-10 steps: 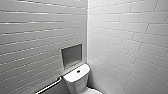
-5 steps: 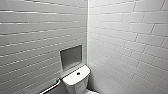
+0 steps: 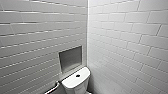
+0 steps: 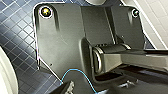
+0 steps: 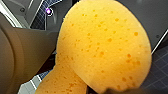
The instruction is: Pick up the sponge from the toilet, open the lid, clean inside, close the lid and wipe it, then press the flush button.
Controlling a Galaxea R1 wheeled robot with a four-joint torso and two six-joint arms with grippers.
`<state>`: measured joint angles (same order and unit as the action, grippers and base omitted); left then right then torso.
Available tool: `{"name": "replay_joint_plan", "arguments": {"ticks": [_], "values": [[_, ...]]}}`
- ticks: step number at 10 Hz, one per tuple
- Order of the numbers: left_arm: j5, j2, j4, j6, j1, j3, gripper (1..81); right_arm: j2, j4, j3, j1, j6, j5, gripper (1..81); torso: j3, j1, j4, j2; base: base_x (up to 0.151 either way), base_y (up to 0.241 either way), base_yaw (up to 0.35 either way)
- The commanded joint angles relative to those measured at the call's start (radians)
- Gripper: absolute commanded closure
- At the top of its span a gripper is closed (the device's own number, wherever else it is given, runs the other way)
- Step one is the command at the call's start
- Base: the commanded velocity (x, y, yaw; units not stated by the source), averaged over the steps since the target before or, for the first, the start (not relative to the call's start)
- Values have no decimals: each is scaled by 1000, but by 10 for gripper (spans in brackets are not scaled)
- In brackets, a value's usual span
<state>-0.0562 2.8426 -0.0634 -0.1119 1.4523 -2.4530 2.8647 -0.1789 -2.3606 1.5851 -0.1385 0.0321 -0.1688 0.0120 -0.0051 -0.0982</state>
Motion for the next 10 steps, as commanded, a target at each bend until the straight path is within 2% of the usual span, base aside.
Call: {"name": "replay_joint_plan", "arguments": {"ticks": [1, 7, 10], "values": [[-62, -11, 8, -8, -46, 9, 10, -8, -8, 11, -30, -6, -67, 811, 0, 0, 0, 0, 89, 0, 0], [-62, -9, 8, -8, -46, 11, 10, -2, -5, -3, -30, -6, -66, 811, 0, 0, 0, 0, 87, 0, 0], [-63, -9, 8, -9, -48, 6, 10, 15, -5, -37, -30, -4, -67, 811, 0, 2, 0, 1, 0, 0, 0]]}}
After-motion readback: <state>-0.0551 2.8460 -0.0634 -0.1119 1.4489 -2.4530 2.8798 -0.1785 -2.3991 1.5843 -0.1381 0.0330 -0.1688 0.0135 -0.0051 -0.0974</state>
